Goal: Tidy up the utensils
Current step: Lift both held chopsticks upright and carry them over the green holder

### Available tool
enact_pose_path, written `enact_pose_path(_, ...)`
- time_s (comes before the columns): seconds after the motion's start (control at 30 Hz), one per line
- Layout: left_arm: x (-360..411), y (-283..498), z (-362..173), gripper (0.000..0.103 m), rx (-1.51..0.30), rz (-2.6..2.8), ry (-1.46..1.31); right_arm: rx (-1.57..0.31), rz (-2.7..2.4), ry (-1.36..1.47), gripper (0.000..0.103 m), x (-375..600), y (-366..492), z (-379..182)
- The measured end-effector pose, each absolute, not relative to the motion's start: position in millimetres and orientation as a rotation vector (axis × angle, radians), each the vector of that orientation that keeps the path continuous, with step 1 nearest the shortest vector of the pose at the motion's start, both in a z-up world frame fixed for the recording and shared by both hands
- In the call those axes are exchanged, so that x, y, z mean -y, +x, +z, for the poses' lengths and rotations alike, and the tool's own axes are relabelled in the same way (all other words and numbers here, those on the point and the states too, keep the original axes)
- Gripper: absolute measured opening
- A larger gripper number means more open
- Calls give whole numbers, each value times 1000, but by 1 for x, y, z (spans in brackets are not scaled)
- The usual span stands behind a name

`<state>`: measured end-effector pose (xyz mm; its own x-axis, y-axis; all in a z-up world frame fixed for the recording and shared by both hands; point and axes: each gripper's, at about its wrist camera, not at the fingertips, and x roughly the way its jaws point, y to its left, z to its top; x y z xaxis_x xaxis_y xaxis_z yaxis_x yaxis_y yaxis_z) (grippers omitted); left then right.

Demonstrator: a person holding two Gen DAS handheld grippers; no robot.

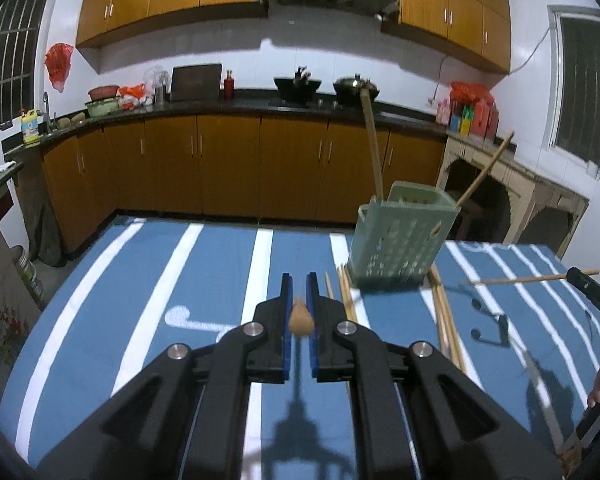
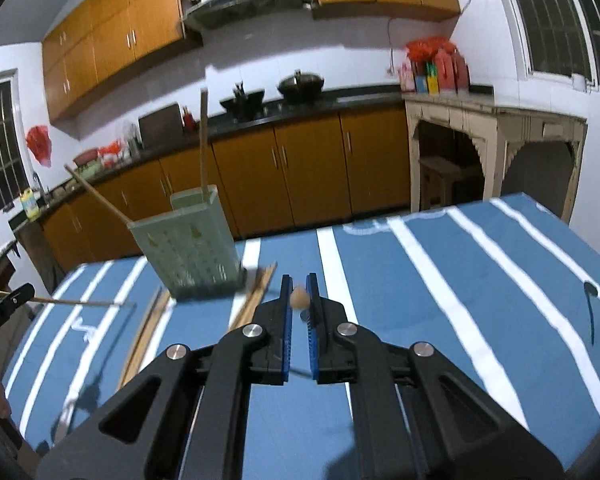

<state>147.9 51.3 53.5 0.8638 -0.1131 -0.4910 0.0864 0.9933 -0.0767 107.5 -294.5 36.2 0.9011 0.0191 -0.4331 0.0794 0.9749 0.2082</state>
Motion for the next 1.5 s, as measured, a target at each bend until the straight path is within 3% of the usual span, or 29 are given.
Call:
enact_pose_path(0.57, -52, 152, 100, 8, -431, -140, -77, -356, 31, 255, 7, 297, 121, 86)
enact_pose_path(1.07, -3, 167, 193, 8, -242, -276, -103, -108, 156, 212, 7, 258, 137, 178)
enact_pose_path(1.3, 20, 202, 218, 8, -164, -231, -127, -92, 136, 210, 7, 245, 174, 179)
enact_pose_path(1.5, 32, 239, 193, 8, -226, -206, -125, -160, 128, 198, 7, 237, 197, 152)
